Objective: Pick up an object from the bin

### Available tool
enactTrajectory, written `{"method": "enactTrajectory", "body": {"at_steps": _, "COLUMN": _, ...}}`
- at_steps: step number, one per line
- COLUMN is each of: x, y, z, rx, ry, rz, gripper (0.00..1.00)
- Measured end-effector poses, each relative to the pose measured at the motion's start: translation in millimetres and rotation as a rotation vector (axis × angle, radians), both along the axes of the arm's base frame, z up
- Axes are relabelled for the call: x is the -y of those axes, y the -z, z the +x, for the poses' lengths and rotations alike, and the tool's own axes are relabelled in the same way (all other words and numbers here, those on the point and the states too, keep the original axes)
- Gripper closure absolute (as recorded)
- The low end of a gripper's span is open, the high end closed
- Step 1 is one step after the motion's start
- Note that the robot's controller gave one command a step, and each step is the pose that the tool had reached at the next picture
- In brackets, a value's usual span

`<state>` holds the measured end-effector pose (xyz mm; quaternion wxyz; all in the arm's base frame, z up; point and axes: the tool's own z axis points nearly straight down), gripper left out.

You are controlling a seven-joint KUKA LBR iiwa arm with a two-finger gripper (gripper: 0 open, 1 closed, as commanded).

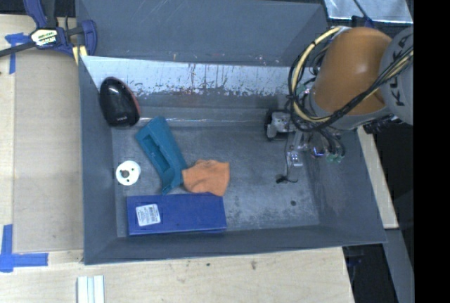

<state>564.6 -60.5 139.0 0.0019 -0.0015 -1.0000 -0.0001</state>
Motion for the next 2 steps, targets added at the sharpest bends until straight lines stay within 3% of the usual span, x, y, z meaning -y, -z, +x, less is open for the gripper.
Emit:
{"method": "enactTrajectory", "body": {"at_steps": 1, "x": -0.2, "y": -4.7, "z": 1.4, "rx": 0.007, "ry": -0.001, "rz": -0.001, "gripper": 0.00}}
{"method": "enactTrajectory", "body": {"at_steps": 2, "x": -32.7, "y": 43.7, "z": 39.4, "rx": 0.018, "ry": -0.032, "rz": -0.002, "gripper": 0.00}}
